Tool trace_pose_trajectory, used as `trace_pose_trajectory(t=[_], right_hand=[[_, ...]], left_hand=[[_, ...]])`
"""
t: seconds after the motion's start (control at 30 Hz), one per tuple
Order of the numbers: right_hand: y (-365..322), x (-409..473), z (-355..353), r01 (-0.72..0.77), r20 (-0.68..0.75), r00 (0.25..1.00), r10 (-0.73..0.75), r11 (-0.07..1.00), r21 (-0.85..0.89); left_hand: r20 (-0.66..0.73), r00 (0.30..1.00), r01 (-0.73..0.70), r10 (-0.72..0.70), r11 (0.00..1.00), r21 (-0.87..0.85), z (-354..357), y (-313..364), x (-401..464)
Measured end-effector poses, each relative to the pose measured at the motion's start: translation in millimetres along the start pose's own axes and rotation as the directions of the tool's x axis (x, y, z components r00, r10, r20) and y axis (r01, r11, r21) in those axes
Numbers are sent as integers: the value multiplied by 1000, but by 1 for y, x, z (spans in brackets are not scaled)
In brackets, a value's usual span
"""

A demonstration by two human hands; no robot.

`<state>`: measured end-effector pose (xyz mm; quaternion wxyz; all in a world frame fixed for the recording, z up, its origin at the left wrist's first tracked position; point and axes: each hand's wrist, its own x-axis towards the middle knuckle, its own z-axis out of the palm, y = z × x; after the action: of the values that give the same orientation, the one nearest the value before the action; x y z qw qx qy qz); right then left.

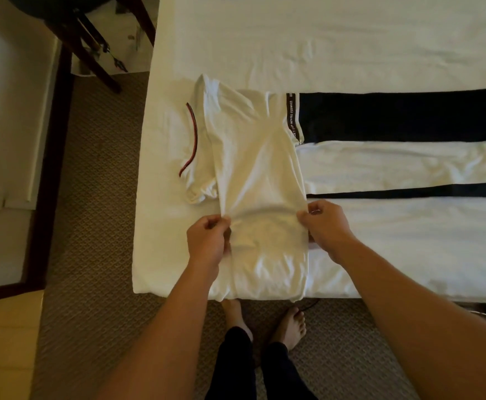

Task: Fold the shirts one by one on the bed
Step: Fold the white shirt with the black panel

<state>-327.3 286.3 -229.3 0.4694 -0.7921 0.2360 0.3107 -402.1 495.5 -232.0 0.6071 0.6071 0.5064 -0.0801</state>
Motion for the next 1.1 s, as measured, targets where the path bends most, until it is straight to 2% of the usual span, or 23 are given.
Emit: trace_pose_trajectory(t=[0.17,0.27,0.33,0.5,0.63,0.83,0.97,1.1], right_hand=[[-16,2,8,102,-122,983,-137,961,-257],[-37,3,14,199,-216,921,-324,869,-452],[-56,6,18,244,-229,884,-406,822,-515],[-106,22,41,368,-79,873,-480,757,-541],[-152,46,72,427,66,875,-480,699,-574],[-193,78,132,404,128,887,-444,610,-682],[-211,94,154,352,137,901,-412,510,-785],[-221,104,156,367,174,900,-400,477,-799]], left_hand=[[44,999,-12,5,988,151,-3,8,2],[17,999,-51,48,971,232,-9,22,12],[-24,992,-110,120,959,262,-12,36,20],[-130,952,-228,278,925,304,-20,90,46],[-56,940,-292,338,875,386,-19,141,96],[90,918,-360,387,712,603,-15,190,179],[161,869,-423,467,535,731,-1,211,212],[224,844,-447,487,408,797,14,220,231]])
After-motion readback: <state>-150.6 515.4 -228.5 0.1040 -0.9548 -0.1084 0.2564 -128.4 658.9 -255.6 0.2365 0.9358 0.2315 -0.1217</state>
